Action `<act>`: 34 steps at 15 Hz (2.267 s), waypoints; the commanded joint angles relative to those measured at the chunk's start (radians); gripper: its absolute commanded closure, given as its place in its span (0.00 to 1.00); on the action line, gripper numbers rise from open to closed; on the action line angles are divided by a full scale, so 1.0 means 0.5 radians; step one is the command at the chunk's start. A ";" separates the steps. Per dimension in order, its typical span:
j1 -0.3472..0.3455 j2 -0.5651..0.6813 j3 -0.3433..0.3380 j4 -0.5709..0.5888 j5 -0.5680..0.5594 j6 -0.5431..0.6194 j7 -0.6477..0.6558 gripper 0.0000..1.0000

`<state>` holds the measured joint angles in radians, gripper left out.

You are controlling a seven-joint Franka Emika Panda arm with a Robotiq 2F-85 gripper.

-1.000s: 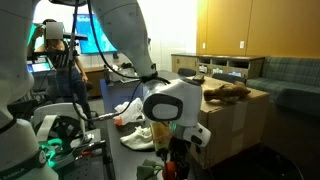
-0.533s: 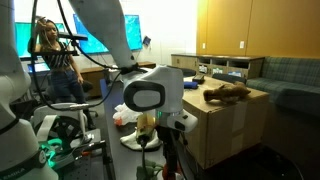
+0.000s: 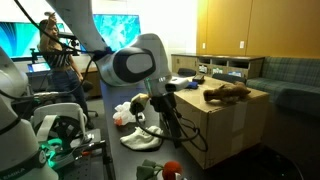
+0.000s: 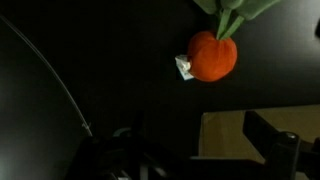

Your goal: Pick up all the objects from the table and put them on the box, then pick up all the objects from the box and put them on the table

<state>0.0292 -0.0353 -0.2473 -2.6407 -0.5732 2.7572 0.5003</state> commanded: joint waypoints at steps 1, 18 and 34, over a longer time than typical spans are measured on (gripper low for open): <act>-0.104 -0.369 0.222 -0.107 0.042 -0.053 -0.020 0.00; 0.073 0.151 0.884 1.434 0.344 -1.106 -0.312 0.00; 0.480 1.033 0.649 2.248 0.133 -0.929 -0.487 0.00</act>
<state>0.2412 0.4183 0.1092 -1.5883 -0.4922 2.2472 0.2853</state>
